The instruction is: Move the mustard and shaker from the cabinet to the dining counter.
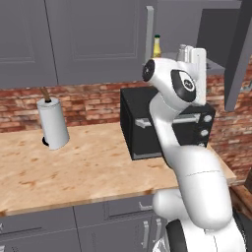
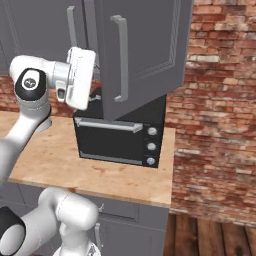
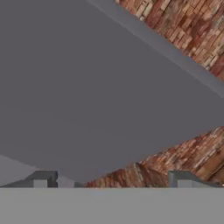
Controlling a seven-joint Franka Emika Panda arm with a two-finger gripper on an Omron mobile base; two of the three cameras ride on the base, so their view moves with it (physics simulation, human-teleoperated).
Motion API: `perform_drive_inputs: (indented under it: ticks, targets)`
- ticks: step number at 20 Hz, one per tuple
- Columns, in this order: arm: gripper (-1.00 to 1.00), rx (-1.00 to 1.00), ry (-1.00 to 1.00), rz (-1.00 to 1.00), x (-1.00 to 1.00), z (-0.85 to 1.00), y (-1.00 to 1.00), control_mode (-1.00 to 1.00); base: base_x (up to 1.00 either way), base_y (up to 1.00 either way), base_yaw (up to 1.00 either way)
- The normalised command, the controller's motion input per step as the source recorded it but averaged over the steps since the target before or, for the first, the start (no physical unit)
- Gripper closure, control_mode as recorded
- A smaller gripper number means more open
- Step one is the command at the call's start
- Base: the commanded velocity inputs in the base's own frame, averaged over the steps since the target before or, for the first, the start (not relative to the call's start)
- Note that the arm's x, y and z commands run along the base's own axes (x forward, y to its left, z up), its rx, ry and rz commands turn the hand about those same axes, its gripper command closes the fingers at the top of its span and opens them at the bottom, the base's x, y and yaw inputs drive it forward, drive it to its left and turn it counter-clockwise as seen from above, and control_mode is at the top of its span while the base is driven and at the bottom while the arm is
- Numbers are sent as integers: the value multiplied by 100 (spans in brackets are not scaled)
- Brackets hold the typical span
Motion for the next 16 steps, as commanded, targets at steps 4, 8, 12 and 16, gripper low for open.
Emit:
perform_drive_inputs:
  ticks: [4, 8, 12, 16]
  targets:
    - [-100, 0, -11, -30, 31, -6, -18, -100, 0, 0, 0]
    - [-100, 0, -10, -28, 23, 0, -24, -100, 0, 0, 0]
    - [-100, 1, -13, -19, 3, -2, -40, -100, 0, 0, 0]
    - [-100, 0, -20, -14, -1, -3, -48, -100, 0, 0, 0]
